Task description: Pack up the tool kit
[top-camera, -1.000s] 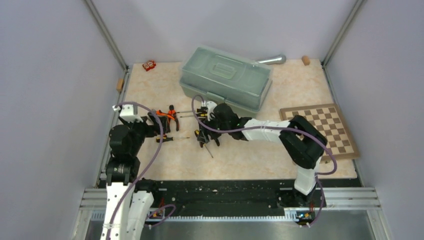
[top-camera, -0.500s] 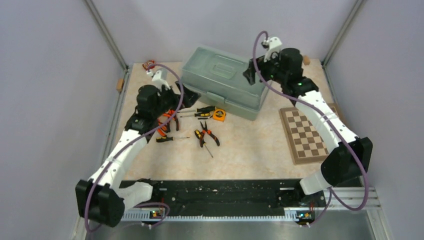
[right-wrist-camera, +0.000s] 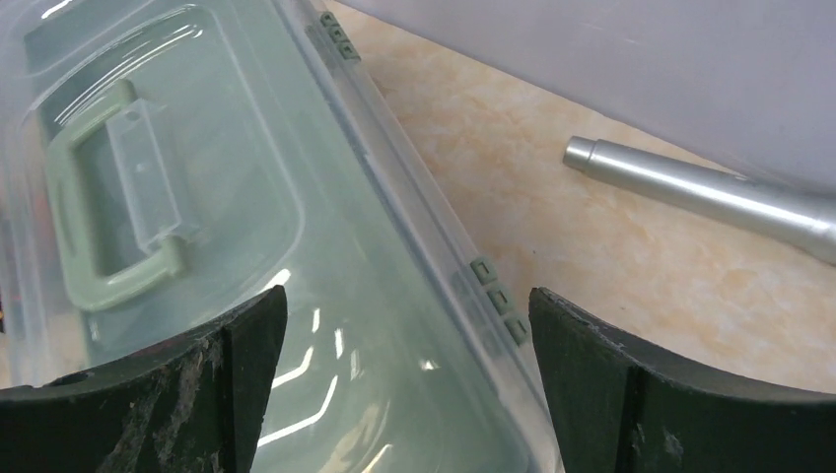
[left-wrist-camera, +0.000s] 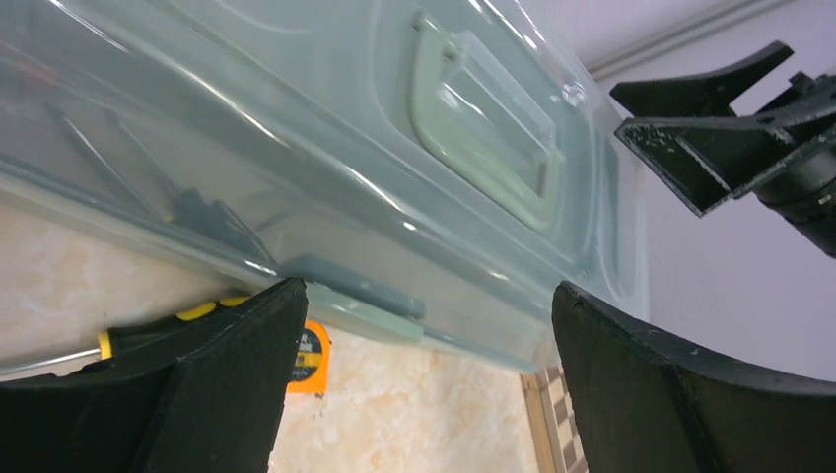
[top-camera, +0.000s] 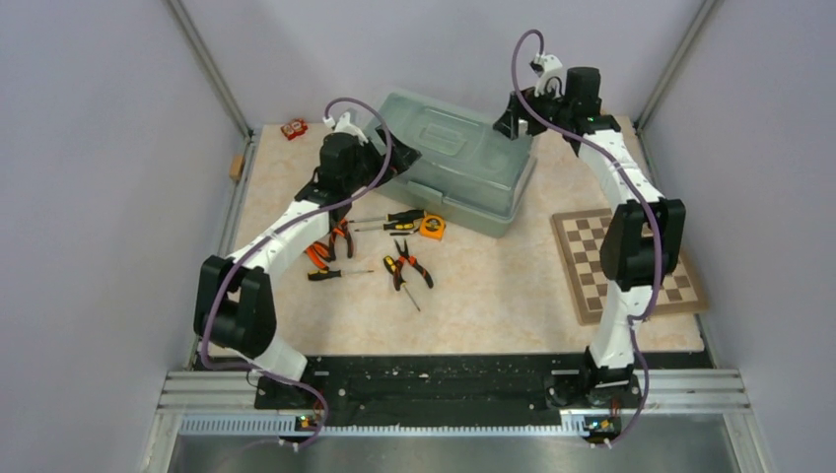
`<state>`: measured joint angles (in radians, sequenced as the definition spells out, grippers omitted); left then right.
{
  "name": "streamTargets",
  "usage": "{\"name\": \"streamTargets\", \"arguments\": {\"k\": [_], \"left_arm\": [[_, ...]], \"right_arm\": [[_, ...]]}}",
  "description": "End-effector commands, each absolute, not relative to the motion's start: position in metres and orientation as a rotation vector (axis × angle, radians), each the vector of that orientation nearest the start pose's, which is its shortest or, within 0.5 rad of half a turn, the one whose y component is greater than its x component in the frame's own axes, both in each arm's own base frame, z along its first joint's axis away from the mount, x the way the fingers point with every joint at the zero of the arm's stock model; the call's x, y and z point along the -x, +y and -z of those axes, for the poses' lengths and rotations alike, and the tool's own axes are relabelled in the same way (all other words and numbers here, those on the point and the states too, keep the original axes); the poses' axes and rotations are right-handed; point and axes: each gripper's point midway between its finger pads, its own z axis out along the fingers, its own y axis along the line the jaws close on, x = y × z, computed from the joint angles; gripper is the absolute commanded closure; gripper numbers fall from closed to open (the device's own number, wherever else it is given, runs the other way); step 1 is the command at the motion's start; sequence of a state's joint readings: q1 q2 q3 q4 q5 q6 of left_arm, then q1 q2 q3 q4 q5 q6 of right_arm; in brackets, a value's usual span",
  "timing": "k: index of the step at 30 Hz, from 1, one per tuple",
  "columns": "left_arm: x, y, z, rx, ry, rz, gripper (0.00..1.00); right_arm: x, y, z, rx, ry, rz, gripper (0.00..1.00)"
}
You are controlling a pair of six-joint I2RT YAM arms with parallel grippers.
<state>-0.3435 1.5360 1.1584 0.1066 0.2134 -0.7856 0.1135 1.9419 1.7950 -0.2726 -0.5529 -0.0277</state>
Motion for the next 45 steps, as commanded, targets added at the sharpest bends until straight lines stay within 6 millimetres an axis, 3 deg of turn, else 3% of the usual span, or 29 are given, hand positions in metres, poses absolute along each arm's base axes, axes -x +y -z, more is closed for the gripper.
{"name": "streamTargets", "arguments": {"k": [1, 4, 6, 11, 15, 18, 26, 34, 41, 45], "left_arm": [[-0.468, -0.215, -0.27, 0.376, 1.824, 0.917, 0.01], [-0.48, -0.215, -0.26, 0.41, 1.835, 0.924, 0.01], [-0.488, -0.222, -0.252, 0.386, 1.866, 0.953, 0.01], [-0.501, -0.243, -0.232, 0.287, 1.965, 1.015, 0.01], [-0.492, -0.26, -0.232, 0.208, 1.981, 1.117, 0.01], [-0.48, -0.274, -0.238, 0.147, 1.971, 1.197, 0.01], [-0.421, -0.333, -0.249, -0.01, 1.967, 1.389, 0.01], [-0.348, -0.353, -0.25, -0.011, 1.945, 1.528, 0.01], [-0.288, -0.358, -0.259, -0.013, 1.949, 1.583, 0.01], [-0.256, -0.36, -0.269, -0.039, 1.929, 1.599, 0.01]], "right_arm": [[-0.549, 0.169, -0.26, 0.606, 1.852, -0.732, 0.09], [-0.548, 0.175, -0.244, 0.626, 1.887, -0.797, 0.09], [-0.535, 0.183, -0.238, 0.645, 1.908, -0.893, 0.09], [-0.482, 0.198, -0.239, 0.613, 1.966, -1.084, 0.09], [-0.424, 0.202, -0.241, 0.571, 2.002, -1.179, 0.11], [-0.397, 0.197, -0.244, 0.463, 1.997, -1.172, 0.12], [-0.348, 0.183, -0.253, 0.271, 1.994, -1.112, 0.13], [-0.303, 0.165, -0.242, 0.197, 2.022, -1.016, 0.13], [-0.294, 0.153, -0.249, 0.153, 2.016, -0.934, 0.12], [-0.308, 0.123, -0.26, 0.009, 1.991, -0.721, 0.06]]}}
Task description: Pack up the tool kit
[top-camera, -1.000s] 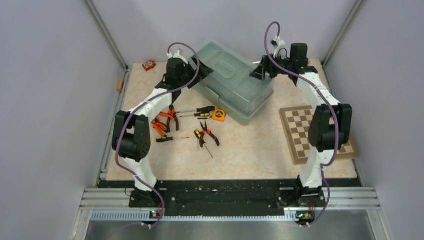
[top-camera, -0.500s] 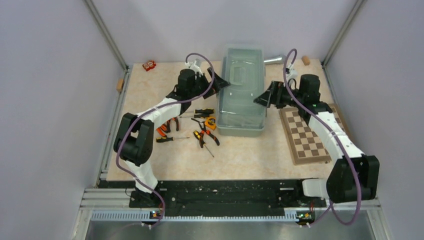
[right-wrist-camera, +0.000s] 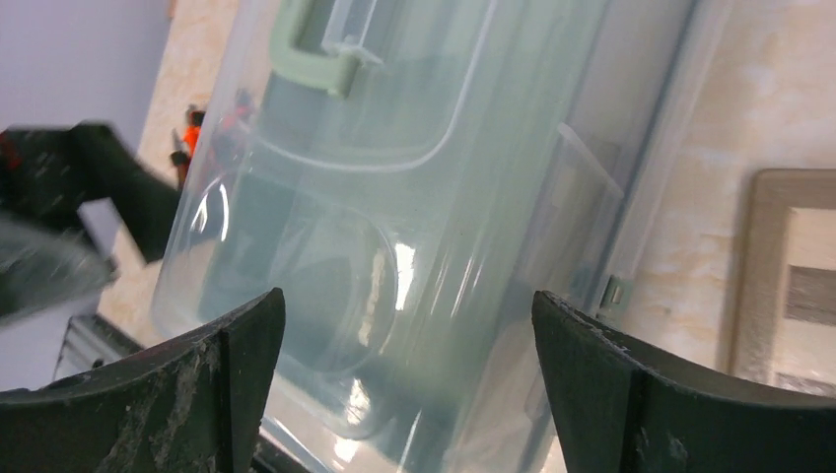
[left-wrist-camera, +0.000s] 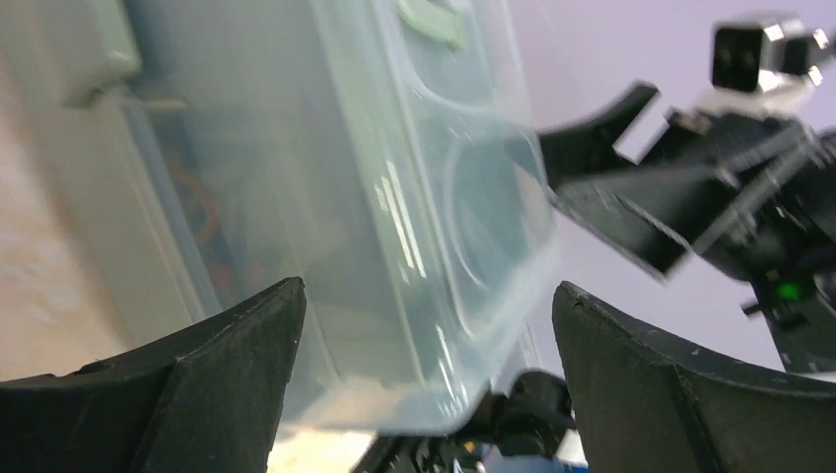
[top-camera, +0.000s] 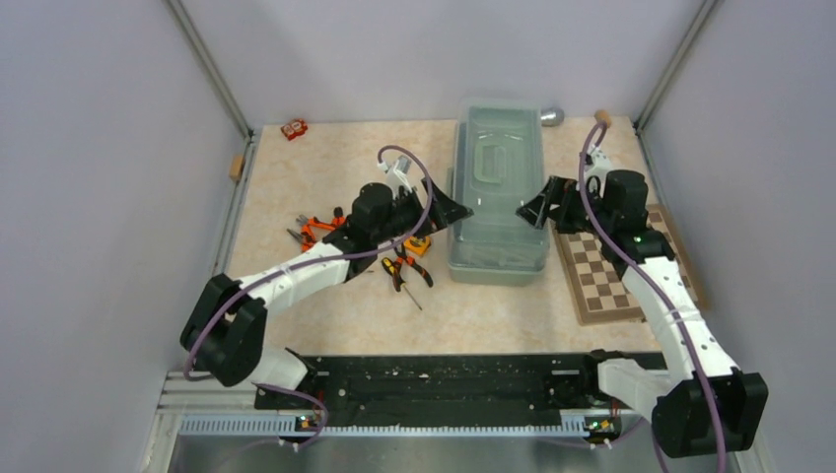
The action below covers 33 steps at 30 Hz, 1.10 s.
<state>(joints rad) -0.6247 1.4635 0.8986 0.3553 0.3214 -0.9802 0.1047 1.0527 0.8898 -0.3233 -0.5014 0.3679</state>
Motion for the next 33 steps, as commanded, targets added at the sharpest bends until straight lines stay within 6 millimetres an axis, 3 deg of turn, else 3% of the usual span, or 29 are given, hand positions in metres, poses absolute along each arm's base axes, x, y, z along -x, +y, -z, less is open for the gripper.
{"name": "streamTargets", "arguments": {"k": [1, 4, 7, 9, 15, 19, 24, 29, 33], "left_arm": [[-0.249, -0.36, -0.271, -0.046, 1.925, 1.604, 0.01], [-0.231, -0.362, -0.274, -0.068, 1.915, 1.62, 0.01], [-0.227, -0.358, -0.278, -0.08, 1.9, 1.596, 0.01], [-0.238, -0.347, -0.28, -0.047, 1.882, 1.506, 0.01], [-0.299, -0.307, -0.285, 0.089, 1.848, 1.269, 0.01], [-0.313, -0.326, -0.279, 0.041, 1.921, 1.364, 0.01], [-0.299, -0.361, -0.263, -0.039, 2.017, 1.5, 0.01], [-0.267, -0.388, -0.253, -0.065, 2.025, 1.608, 0.01], [-0.242, -0.4, -0.26, -0.09, 1.997, 1.627, 0.01]], "right_arm": [[-0.313, 0.116, -0.268, -0.023, 1.963, -0.677, 0.05], [-0.329, 0.097, -0.284, -0.11, 1.893, -0.567, 0.01], [-0.347, 0.093, -0.298, -0.124, 1.855, -0.543, 0.01], [-0.364, 0.092, -0.299, -0.119, 1.848, -0.533, 0.01], [-0.42, 0.101, -0.299, -0.011, 1.899, -0.531, 0.01], [-0.445, 0.111, -0.279, 0.052, 1.961, -0.559, 0.01], [-0.44, 0.136, -0.253, 0.134, 2.028, -0.716, 0.09], [-0.411, 0.164, -0.233, 0.167, 2.056, -0.805, 0.11], [-0.387, 0.177, -0.225, 0.18, 2.058, -0.858, 0.11]]}}
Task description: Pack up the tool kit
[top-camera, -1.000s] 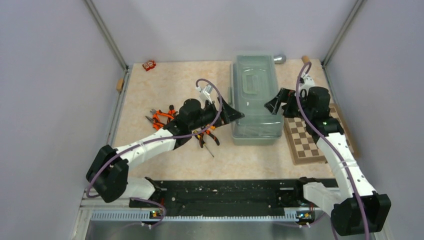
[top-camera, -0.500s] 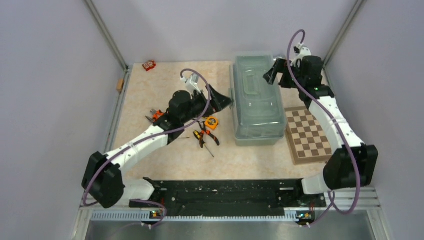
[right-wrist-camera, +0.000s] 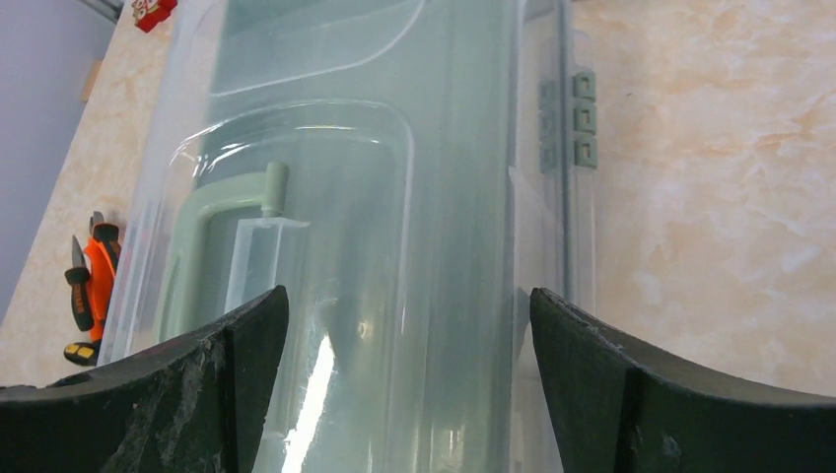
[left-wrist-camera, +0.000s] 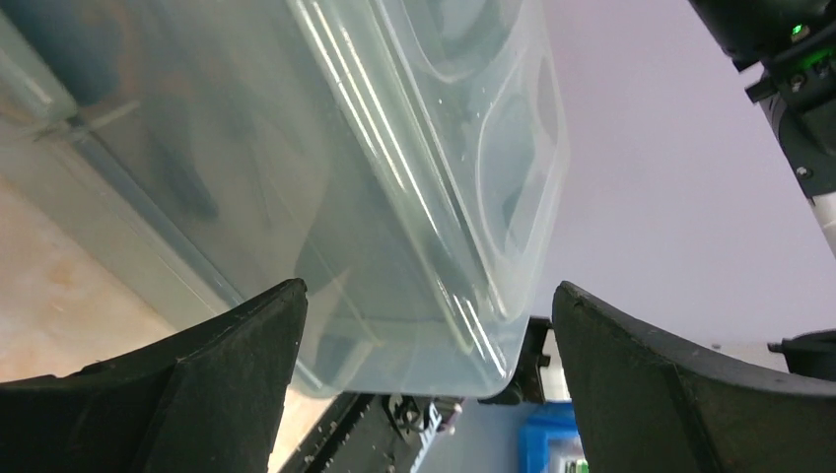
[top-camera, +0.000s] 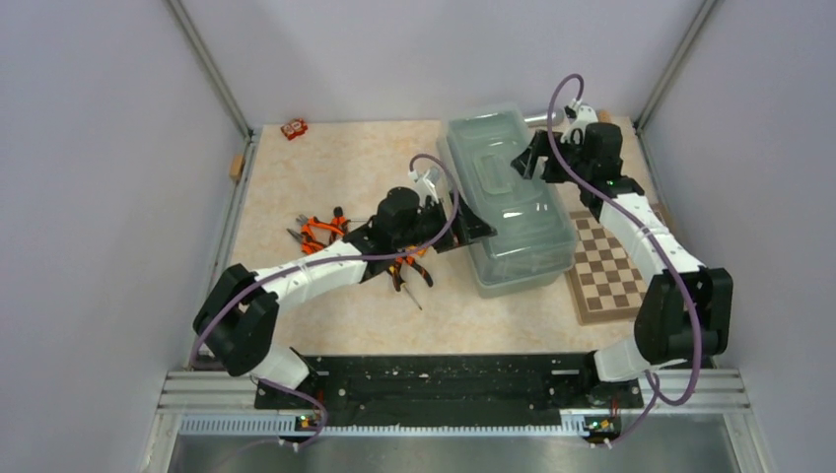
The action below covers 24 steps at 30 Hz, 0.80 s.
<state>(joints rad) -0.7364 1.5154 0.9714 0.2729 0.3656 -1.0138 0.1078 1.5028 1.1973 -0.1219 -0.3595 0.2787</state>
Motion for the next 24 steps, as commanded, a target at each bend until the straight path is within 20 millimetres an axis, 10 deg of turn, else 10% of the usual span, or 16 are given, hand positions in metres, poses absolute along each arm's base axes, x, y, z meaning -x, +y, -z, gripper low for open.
{"name": "streamTargets", "arguments": {"k": [1, 6, 16, 24], "left_arm": [[-0.236, -0.403, -0.262, -0.105, 1.988, 1.627, 0.01], [-0.236, -0.392, -0.269, -0.085, 1.946, 1.541, 0.01], [-0.286, -0.287, -0.255, 0.229, 1.833, 1.314, 0.01], [-0.29, -0.288, -0.207, 0.33, 1.836, 1.411, 0.01]], "right_arm": [[-0.383, 0.178, -0.223, 0.186, 2.06, -0.858, 0.11], [-0.38, 0.163, -0.226, 0.174, 2.057, -0.74, 0.11], [-0.38, 0.138, -0.269, 0.226, 1.991, -0.529, 0.1], [-0.356, 0.155, -0.245, 0.249, 2.048, -0.616, 0.1]]}}
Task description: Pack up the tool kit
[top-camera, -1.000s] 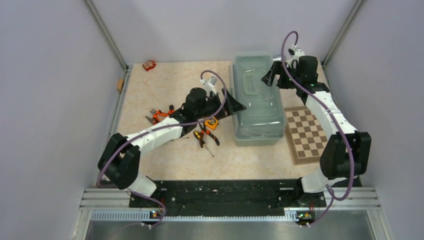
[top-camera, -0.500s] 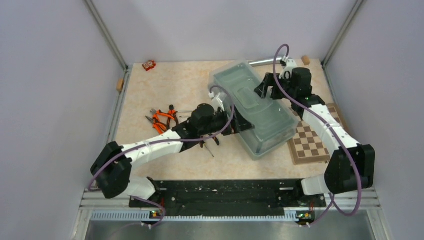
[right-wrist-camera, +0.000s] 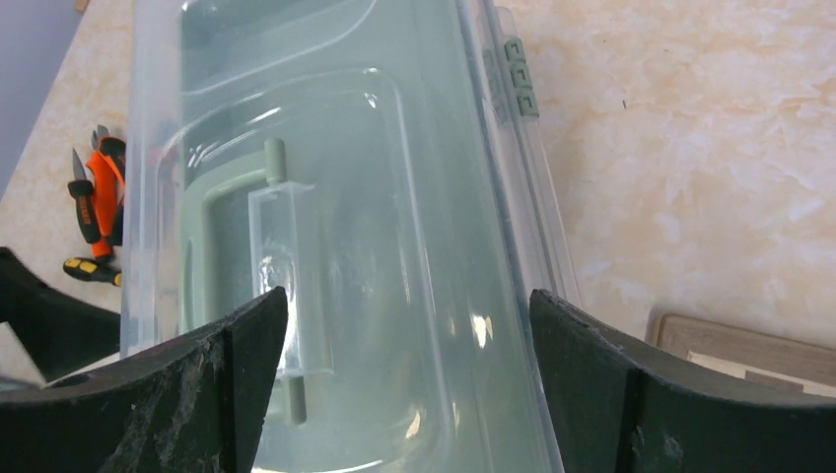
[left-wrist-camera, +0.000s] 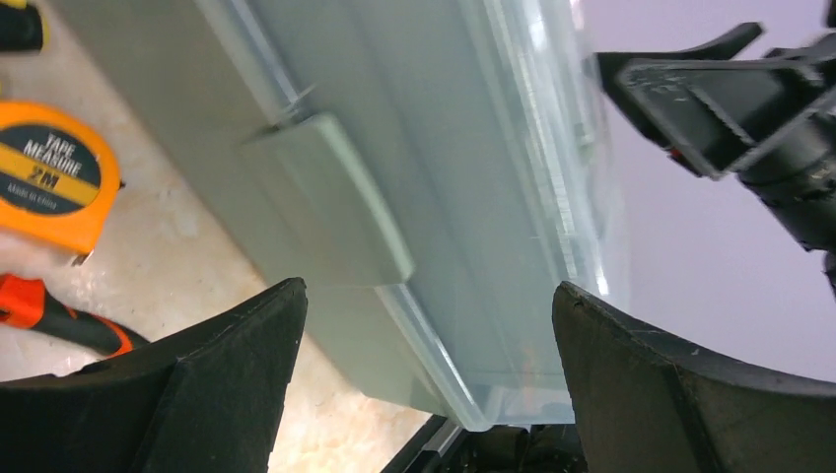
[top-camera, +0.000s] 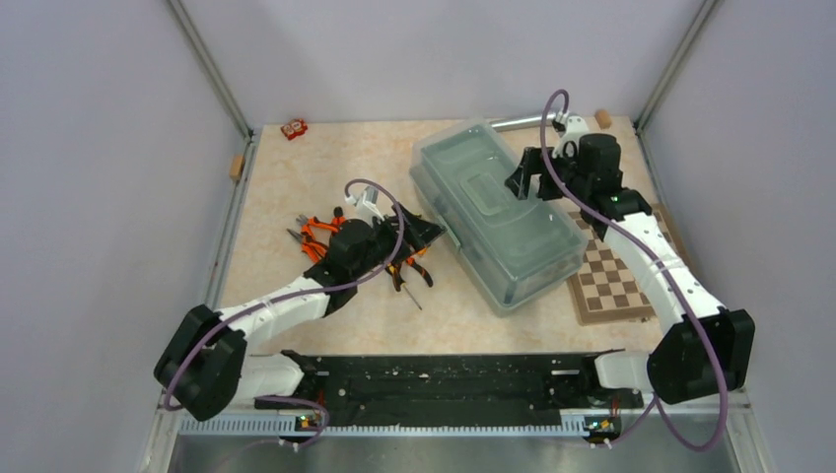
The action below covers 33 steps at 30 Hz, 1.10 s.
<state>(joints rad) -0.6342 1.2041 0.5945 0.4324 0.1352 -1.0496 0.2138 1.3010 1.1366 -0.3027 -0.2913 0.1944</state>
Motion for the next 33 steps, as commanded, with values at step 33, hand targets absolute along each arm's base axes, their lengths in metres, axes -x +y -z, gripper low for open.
{"name": "streamTargets", "arguments": {"k": [33], "left_arm": [[-0.335, -0.33, -0.169, 0.27, 1.66, 1.74, 0.14]], "right_arm": [[-0.313, 0.177, -0.204, 0.283, 2.13, -0.752, 0.12]]}}
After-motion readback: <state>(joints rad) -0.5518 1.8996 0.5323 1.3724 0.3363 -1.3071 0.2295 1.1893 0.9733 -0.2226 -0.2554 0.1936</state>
